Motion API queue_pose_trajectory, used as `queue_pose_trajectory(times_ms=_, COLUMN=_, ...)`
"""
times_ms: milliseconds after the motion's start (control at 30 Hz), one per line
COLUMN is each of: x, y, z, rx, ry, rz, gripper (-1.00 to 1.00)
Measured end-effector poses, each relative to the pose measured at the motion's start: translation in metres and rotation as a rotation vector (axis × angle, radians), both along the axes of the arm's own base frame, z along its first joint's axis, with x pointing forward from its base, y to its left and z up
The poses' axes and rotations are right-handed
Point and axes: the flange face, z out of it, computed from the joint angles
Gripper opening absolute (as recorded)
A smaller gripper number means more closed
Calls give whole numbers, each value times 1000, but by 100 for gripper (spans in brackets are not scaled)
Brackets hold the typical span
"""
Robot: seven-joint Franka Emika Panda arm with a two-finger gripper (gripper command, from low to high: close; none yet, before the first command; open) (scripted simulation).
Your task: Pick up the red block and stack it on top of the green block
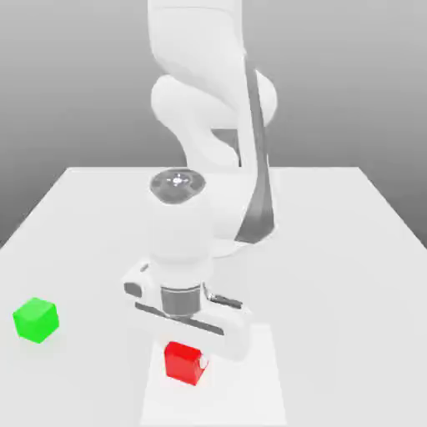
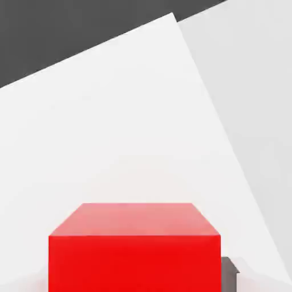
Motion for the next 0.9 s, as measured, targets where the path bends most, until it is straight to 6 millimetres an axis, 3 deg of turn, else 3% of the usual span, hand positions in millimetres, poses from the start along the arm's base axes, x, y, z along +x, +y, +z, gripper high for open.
queue_pose_trajectory(times_ms=133, x=-1, y=-3, z=39, rx=0, ry=0, rz=-1, gripper=-100)
queue_pose_trajectory(times_ms=400, x=-30, y=-144, z=64, rx=-6, ry=3, rz=-47, gripper=-100)
queue_pose_trajectory(times_ms=633, x=-96, y=-257, z=81, rx=-1, ry=2, rz=-63, gripper=-100)
queue_pose_trajectory(times_ms=667, x=-106, y=-270, z=78, rx=0, ry=1, rz=-74, gripper=-100)
queue_pose_trajectory(times_ms=833, x=-101, y=-268, z=31, rx=1, ry=0, rz=-35, gripper=-100)
queue_pose_trajectory(times_ms=867, x=-102, y=-267, z=22, rx=1, ry=0, rz=-35, gripper=100)
queue_pose_trajectory(times_ms=900, x=-102, y=-267, z=22, rx=1, ry=0, rz=-35, gripper=100)
